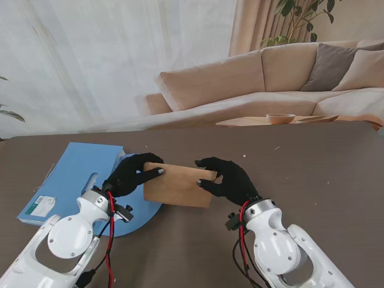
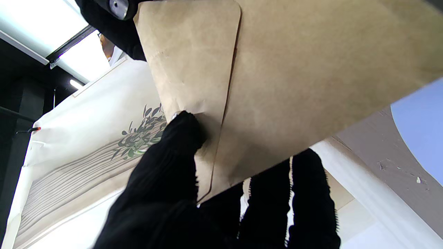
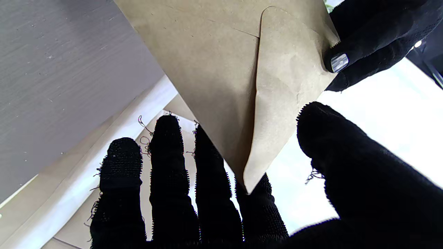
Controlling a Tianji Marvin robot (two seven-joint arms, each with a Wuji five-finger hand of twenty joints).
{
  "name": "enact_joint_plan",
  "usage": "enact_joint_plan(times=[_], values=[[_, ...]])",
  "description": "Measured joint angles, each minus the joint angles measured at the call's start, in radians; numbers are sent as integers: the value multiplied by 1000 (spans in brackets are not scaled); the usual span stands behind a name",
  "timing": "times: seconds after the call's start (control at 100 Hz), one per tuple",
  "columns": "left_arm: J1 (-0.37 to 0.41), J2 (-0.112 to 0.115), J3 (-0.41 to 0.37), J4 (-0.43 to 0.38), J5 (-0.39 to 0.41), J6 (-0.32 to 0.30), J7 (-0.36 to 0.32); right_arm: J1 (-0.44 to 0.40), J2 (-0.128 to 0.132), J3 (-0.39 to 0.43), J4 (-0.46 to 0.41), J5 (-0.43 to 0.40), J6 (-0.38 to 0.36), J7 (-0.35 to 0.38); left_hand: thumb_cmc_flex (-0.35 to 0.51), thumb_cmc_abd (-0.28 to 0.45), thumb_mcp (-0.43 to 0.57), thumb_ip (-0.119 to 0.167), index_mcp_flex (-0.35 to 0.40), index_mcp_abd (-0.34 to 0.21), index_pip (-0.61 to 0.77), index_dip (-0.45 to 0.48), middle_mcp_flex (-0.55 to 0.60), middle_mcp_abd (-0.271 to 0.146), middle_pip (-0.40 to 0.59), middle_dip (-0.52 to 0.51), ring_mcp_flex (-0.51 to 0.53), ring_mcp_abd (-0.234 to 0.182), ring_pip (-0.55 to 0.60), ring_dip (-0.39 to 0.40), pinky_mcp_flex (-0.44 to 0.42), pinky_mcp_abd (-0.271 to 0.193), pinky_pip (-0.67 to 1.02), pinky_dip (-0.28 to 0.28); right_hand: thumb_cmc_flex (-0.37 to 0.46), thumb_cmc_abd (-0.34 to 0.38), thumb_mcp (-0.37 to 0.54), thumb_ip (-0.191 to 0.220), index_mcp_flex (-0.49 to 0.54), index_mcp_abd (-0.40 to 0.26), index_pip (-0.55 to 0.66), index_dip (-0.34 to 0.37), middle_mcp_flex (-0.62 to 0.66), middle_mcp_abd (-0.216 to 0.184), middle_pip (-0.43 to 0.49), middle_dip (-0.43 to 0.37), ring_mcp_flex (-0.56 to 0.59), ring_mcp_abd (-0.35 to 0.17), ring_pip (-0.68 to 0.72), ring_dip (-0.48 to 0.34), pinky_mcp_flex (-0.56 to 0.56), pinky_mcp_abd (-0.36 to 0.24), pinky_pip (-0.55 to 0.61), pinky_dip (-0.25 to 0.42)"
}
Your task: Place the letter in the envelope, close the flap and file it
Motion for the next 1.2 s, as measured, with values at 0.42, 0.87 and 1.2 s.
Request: enact_joint_plan(times=[0.42,0.87,1.2], values=[[4,-5,-14,0,-60,-1,4,-5,-19,6,19,176,4,-16,0,0,6,0,0,9,0,1,0,0,0,11,0,0,0,0,4,0,0,0,-10,-13,8,-2,85,-16,57,38,21,11,47,-17,-2,0,-1,-1,7,10,33,12],[3,-4,-3,-7,-64,21,-6,38,-35,-23,66,294,-70,-37,0,0,8,0,-1,9,0,1,0,0,0,11,0,1,0,0,5,0,0,0,221,-68,100,-70,314,-140,447,-152,330,-7,12,-17,158,19,51,-4,105,38,73,11],[10,-3,-14,-13,-71,46,-37,33,-46,-26,60,320,-61,-71,-76,0,-43,0,-48,25,-204,-146,-204,-18,-160,-215,-131,-27,-241,-98,-82,-3,-171,-41,273,-43,101,-76,314,-64,466,-1,407,41,145,83,291,47,262,61,241,77,236,35]])
